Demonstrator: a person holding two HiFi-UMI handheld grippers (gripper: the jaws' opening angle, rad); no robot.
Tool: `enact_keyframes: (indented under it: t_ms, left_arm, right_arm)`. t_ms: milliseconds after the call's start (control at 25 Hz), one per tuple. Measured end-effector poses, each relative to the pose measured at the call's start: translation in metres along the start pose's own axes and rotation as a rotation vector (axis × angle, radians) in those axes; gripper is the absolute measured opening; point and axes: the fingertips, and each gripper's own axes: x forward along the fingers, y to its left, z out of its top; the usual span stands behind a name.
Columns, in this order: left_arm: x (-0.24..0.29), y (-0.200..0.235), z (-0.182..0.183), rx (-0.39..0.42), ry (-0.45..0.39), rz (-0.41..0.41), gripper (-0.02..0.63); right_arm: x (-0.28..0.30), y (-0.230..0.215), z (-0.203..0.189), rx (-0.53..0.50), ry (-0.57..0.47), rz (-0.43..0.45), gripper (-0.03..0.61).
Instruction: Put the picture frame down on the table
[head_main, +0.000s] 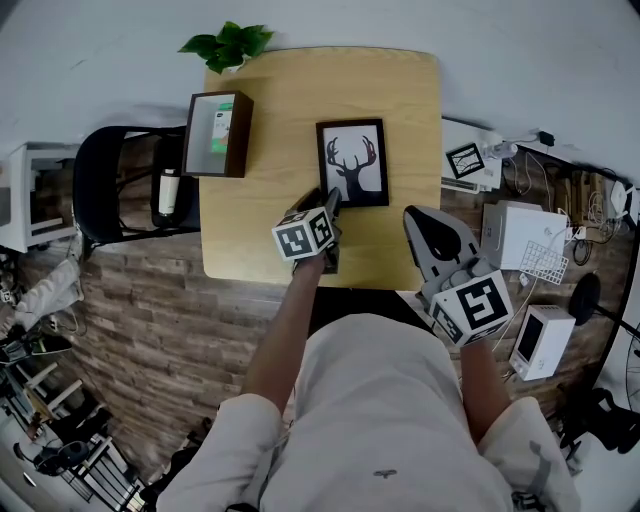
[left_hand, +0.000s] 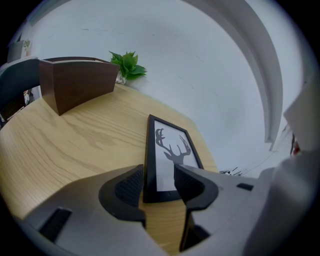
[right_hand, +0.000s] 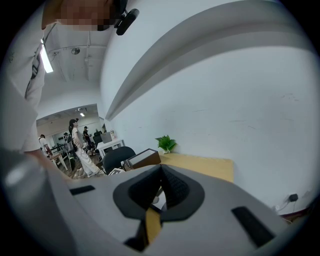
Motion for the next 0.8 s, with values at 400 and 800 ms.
enact_keyframes:
  t_ms: [400, 800]
  left_arm:
    - [-0.014, -0.007, 0.003, 0.032, -0.025, 0.000, 0.176]
    - [-0.045, -0.032, 0.018, 0.146, -0.085, -0.025, 0.160]
  right_arm:
    - [-0.006, 0.004, 0.011, -0.021, -0.020, 0.002, -0.002]
    - [-0.020, 0.013, 0.011, -0.026, -0.035, -0.012, -0.002]
